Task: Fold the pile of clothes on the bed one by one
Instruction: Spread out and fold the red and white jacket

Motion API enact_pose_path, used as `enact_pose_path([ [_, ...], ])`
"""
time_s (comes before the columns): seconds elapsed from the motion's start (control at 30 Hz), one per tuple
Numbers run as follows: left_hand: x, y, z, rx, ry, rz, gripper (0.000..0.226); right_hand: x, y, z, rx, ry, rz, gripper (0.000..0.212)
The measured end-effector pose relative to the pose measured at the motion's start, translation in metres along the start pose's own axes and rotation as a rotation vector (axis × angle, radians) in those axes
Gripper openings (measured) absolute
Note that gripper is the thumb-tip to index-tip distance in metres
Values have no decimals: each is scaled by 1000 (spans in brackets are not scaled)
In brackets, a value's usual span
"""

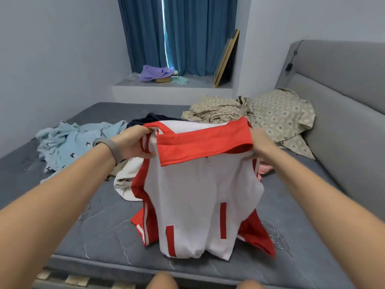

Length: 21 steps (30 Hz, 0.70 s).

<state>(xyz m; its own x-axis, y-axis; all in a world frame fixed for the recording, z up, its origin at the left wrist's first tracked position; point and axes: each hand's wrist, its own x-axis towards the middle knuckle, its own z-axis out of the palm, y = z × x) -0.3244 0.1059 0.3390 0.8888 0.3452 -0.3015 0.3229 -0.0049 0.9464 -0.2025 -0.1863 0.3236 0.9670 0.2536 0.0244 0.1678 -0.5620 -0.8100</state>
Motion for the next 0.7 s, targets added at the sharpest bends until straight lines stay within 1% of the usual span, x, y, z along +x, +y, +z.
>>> enact_pose_path([
  [0.03, -4, 2, -5, 26, -90, -35, 17, -6, -3, -14, 13, -129, 55, 18],
  [0.07, -6, 4, -12, 131, -204, -86, 18, -12, -5, -26, -14, -275, 101, 20],
  [0.13, -8, 7, -23, 400, -436, -248, 31, -17, -4, -47, -134, -522, 170, 23],
  [0.17, -8, 9, -24, 505, -509, -312, 34, -16, -3, -54, -183, -595, 205, 29],
  [0.2, -4, 9, -22, 585, -527, -342, 28, -11, 0, -57, -231, -624, 235, 33],
  [0.23, 5, 7, -18, 619, -485, -350, 19, -3, 5, -57, -259, -617, 270, 36],
  [0.27, 19, 3, -14, 609, -433, -343, 18, 7, 11, -53, -279, -587, 300, 40],
  [0.37, 75, -14, 2, 514, -216, -276, 35, 47, 35, -38, -345, -470, 358, 55],
  [0.4, 96, -20, 9, 505, -127, -245, 37, 65, 45, -30, -364, -436, 375, 58],
  [0.47, 135, -29, 25, 537, 81, -133, 35, 100, 61, -12, -354, -348, 402, 56],
  [0.5, 155, -33, 34, 567, 224, -34, 33, 118, 68, 0, -346, -268, 372, 52],
  [0.53, 175, -37, 41, 602, 425, 97, 33, 134, 75, 13, -347, -138, 304, 49],
  [0.6, 212, -47, 59, 651, 807, 323, 20, 163, 96, 45, -289, 223, 105, 36],
  [0.63, 229, -59, 69, 692, 913, 383, 30, 172, 110, 65, -204, 369, -3, 30],
  [0.67, 247, -79, 83, 776, 918, 417, 44, 179, 125, 86, -178, 422, -112, 35],
  [0.7, 257, -104, 99, 888, 848, 446, 56, 183, 143, 111, -193, 359, -192, 45],
])
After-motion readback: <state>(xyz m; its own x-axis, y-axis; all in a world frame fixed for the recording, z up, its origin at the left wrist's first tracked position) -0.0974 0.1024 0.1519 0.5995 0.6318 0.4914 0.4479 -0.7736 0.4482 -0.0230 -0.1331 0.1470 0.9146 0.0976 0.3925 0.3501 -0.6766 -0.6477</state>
